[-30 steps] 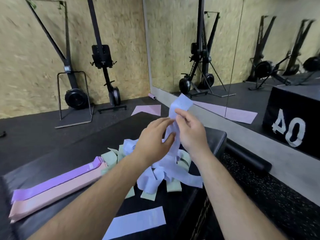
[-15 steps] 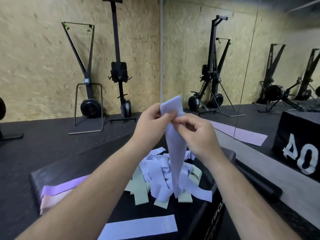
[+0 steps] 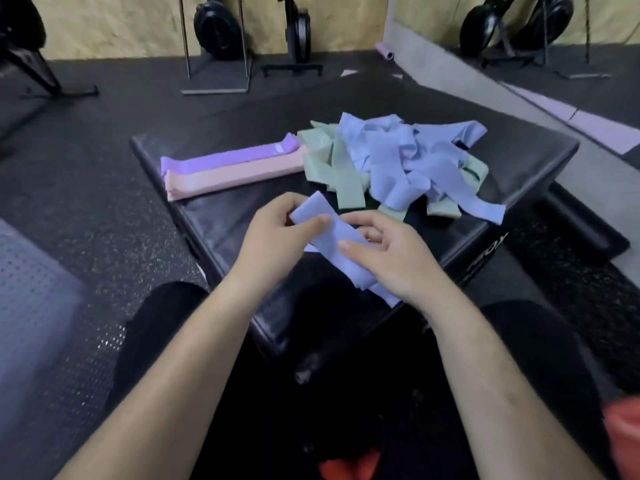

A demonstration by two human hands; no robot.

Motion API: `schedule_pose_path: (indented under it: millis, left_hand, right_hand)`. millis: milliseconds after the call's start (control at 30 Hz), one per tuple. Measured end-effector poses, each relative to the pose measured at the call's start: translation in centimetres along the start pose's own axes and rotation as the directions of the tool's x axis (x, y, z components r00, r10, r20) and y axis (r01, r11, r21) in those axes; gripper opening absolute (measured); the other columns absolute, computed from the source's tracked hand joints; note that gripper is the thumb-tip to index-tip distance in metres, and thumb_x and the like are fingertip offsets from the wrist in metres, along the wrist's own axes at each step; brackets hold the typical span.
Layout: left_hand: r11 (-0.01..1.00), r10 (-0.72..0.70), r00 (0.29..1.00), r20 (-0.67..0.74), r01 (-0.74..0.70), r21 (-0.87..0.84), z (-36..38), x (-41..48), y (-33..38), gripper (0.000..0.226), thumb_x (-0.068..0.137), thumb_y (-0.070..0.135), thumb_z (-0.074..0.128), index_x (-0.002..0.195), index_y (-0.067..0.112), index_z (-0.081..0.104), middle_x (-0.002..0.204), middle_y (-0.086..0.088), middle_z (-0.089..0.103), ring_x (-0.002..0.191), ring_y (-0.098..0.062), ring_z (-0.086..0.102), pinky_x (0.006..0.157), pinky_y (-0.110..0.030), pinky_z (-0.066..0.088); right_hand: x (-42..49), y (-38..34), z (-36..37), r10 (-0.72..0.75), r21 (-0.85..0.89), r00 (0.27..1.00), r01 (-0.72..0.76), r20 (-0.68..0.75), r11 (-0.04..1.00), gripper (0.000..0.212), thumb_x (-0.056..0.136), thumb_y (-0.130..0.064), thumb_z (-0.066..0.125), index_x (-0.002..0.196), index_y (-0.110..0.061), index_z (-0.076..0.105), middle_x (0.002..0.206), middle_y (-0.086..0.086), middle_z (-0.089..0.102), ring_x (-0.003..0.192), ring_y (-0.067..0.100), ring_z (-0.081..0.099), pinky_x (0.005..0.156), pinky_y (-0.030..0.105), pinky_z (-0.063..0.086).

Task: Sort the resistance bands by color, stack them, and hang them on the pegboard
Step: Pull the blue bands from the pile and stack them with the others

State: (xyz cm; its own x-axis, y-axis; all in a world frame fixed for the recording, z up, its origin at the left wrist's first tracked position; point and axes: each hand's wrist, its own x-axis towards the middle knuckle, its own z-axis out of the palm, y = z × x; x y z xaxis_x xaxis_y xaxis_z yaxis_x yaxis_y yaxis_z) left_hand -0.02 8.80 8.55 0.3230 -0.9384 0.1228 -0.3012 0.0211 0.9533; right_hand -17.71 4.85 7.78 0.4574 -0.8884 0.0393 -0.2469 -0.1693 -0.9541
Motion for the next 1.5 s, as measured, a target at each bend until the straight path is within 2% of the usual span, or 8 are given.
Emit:
schedule_pose_path:
  millis: [100,233,500,667,867,1100,1400,1500]
  left_hand:
    - [0.999,-0.049,0.998,-0.039,0.049,0.002,0.2,-1.7,-3.2,0.007,0.089,0.025,0.073,0.088,0.022,0.067,0.073,0.007,0.058,0.066,-0.009,0.049,0.065,-0.030,0.044]
    - [0.993,-0.050,0.997,-0.063,0.056,0.105,0.4,-2.6,-4.5,0.024,0.094,0.029,0.067,0.079,0.015,0.054,0.058,0.016,0.038,0.055,-0.004,0.034,0.053,-0.016,0.032]
    - [0.998,-0.038,0.954,-0.297,0.053,0.042,-3.0,0.1,-6.7,0.016,0.091,0.030,0.069,0.080,0.021,0.062,0.067,0.012,0.058,0.064,-0.010,0.050,0.066,-0.035,0.049]
    - [0.986,-0.148,0.914,-0.377,0.104,-0.134,-5.4,1.5,-8.1,0.010,0.087,0.030,0.072,0.078,0.027,0.069,0.071,0.013,0.063,0.063,-0.009,0.050,0.064,-0.030,0.043]
    - [0.951,-0.249,0.894,-0.371,0.154,-0.267,-6.5,2.7,-8.7,0.006,0.089,0.025,0.074,0.085,0.021,0.076,0.082,-0.002,0.071,0.063,-0.012,0.052,0.059,-0.024,0.042]
    - [0.995,-0.044,0.928,-0.370,0.075,0.070,-6.2,3.9,-9.2,0.014,0.089,0.028,0.074,0.101,0.034,0.071,0.077,0.009,0.061,0.066,-0.001,0.051,0.070,-0.017,0.045]
    - [0.900,0.081,0.961,-0.263,0.043,0.434,-5.4,4.4,-10.2,0.021,0.090,0.022,0.074,0.111,0.021,0.071,0.096,0.000,0.060,0.074,0.000,0.053,0.077,-0.011,0.042]
    - [0.867,0.120,0.963,-0.242,0.017,0.497,-5.2,4.2,-10.1,0.026,0.090,0.021,0.074,0.116,0.017,0.070,0.098,0.000,0.053,0.076,0.004,0.052,0.079,-0.004,0.036]
  right_hand:
    - [0.1,1.5,1.1,0.013,-0.130,1.000,-0.011,0.018,0.991,0.025,0.091,-0.027,0.074,0.115,-0.030,0.068,0.083,-0.014,0.063,0.072,-0.007,0.058,0.073,0.008,0.042]
    - [0.5,1.9,1.7,0.017,-0.185,0.997,-0.003,0.078,0.983,0.026,0.092,-0.028,0.072,0.117,-0.031,0.066,0.080,-0.013,0.059,0.064,-0.002,0.051,0.066,0.010,0.039]
    - [2.6,-0.5,-0.4,0.069,-0.363,0.973,0.017,0.222,0.932,0.036,0.080,-0.032,0.084,0.113,-0.038,0.070,0.101,-0.011,0.072,0.098,0.000,0.065,0.091,0.020,0.050]
    - [3.2,-0.9,-4.2,0.151,-0.439,0.972,-0.056,0.183,0.897,0.024,0.078,-0.034,0.085,0.099,-0.035,0.073,0.091,-0.009,0.074,0.072,-0.004,0.065,0.073,0.017,0.051]
    - [3.3,1.8,-8.5,0.141,-0.269,0.990,-0.140,-0.016,0.953,0.022,0.082,-0.018,0.083,0.101,-0.022,0.072,0.071,0.006,0.067,0.057,0.016,0.057,0.067,0.028,0.048]
    - [4.2,5.3,-10.0,0.120,-0.180,0.979,-0.149,-0.163,0.972,0.021,0.091,-0.017,0.075,0.109,-0.024,0.066,0.071,0.003,0.058,0.056,0.014,0.050,0.063,0.030,0.043]
    - [5.2,8.3,-10.0,0.108,-0.320,0.982,-0.153,-0.153,0.935,0.018,0.085,-0.019,0.079,0.100,-0.027,0.072,0.081,-0.007,0.058,0.058,0.003,0.047,0.060,0.009,0.041]
    - [5.2,8.8,-10.0,0.079,-0.333,0.986,-0.124,-0.145,0.935,0.018,0.085,-0.020,0.079,0.099,-0.029,0.071,0.082,-0.007,0.057,0.064,0.007,0.046,0.067,0.014,0.042]
